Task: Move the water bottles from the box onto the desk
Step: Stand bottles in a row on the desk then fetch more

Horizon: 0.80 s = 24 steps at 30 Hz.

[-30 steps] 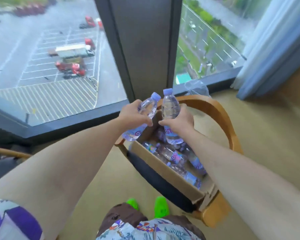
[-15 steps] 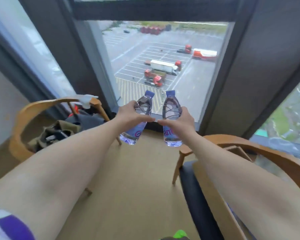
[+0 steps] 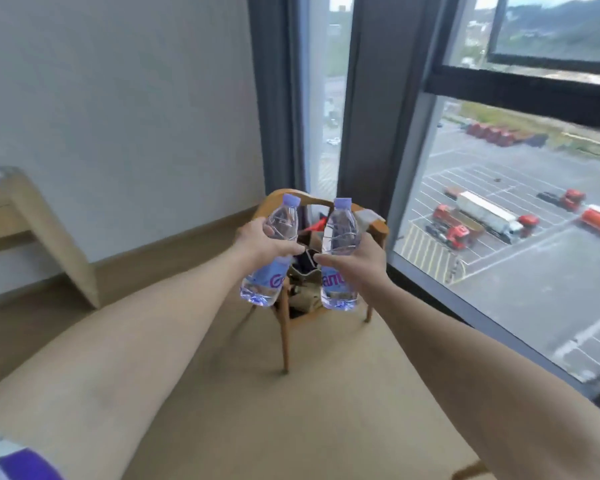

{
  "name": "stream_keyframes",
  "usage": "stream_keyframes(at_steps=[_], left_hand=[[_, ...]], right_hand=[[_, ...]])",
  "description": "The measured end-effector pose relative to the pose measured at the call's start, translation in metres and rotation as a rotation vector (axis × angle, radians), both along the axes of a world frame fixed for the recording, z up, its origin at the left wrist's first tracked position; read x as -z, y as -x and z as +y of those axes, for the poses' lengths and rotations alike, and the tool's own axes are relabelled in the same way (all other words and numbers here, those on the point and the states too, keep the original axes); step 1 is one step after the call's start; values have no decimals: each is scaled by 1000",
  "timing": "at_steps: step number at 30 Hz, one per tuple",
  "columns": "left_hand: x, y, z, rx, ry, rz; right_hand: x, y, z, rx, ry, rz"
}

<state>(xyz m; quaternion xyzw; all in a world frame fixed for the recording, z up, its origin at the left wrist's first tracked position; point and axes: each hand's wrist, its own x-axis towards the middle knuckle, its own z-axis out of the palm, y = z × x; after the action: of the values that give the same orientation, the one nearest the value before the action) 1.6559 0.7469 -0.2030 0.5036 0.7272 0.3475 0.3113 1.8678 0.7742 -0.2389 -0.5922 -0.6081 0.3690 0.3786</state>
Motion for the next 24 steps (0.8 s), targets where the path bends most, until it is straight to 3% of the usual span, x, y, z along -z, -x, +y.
stream_keyframes(at_steps=[9, 16, 24], left_hand=[[-4, 212, -114, -418, -31, -65], [7, 328, -208, -709, -107, -147], [21, 464, -271, -953, -133, -100]], right_hand=[[-13, 235, -37, -309, 40, 47], [-8, 393, -83, -587, 123, 48], [6, 575, -118, -867, 135, 37]])
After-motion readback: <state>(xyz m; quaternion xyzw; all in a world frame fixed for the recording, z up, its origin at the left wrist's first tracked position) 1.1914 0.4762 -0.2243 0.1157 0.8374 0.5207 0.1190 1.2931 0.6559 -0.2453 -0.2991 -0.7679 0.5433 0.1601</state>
